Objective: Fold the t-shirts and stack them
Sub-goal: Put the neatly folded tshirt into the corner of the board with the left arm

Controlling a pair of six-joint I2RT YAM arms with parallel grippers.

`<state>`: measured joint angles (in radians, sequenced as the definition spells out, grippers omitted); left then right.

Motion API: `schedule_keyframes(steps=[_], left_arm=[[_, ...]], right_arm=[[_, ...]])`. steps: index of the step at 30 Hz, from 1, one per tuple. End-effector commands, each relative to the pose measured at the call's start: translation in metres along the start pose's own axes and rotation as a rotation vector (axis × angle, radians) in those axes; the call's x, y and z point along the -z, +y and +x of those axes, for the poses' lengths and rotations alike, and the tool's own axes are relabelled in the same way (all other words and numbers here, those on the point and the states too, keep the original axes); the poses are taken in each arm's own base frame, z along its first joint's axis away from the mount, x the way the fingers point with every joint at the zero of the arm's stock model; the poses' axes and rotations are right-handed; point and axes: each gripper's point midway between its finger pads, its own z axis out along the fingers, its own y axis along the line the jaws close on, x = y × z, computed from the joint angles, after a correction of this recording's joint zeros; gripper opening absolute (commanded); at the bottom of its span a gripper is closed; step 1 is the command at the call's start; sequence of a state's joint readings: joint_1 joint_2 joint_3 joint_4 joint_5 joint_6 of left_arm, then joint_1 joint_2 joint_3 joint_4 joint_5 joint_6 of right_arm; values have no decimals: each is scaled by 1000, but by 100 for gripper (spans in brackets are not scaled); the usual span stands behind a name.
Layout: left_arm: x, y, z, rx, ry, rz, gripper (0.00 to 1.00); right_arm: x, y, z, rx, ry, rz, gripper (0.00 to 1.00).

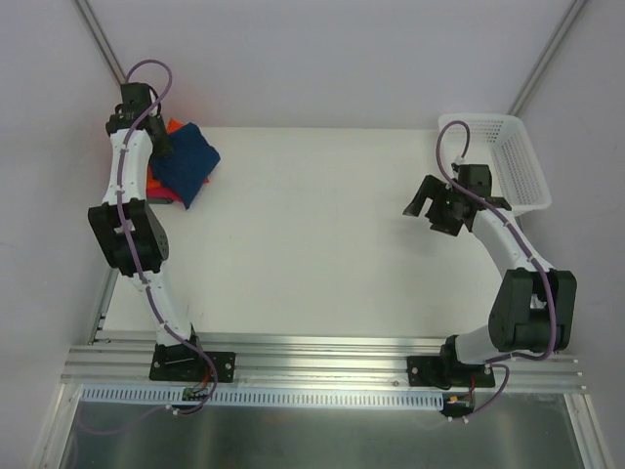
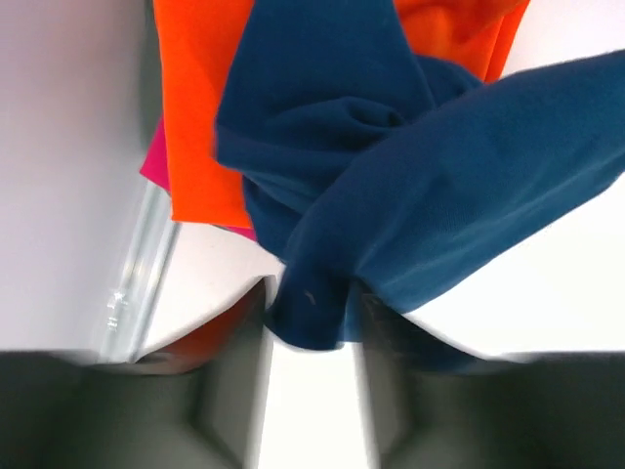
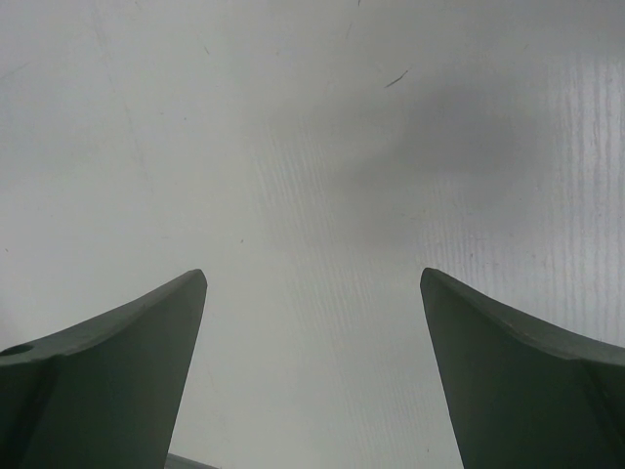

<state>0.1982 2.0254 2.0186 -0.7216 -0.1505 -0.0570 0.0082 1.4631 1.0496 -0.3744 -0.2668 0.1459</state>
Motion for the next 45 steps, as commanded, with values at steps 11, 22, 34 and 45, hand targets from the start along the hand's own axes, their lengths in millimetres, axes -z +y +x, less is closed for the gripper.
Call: schedule_keyframes(steps=[11,22,34,45], left_arm=[[2,-31,29,-40,69,45,70],[39,-70,21,-72,9,93,69],[-13,-25,-6,-16,-3,11,72],[-84,-31,6,-26,44,9,73]], right_arm=[[22,-1,1,28,-57,2,97],[32,-16,5,2,-77,24,97],[37,-23,5,18,-74,53,97],[37,-27,-5,76,-62,89,97]])
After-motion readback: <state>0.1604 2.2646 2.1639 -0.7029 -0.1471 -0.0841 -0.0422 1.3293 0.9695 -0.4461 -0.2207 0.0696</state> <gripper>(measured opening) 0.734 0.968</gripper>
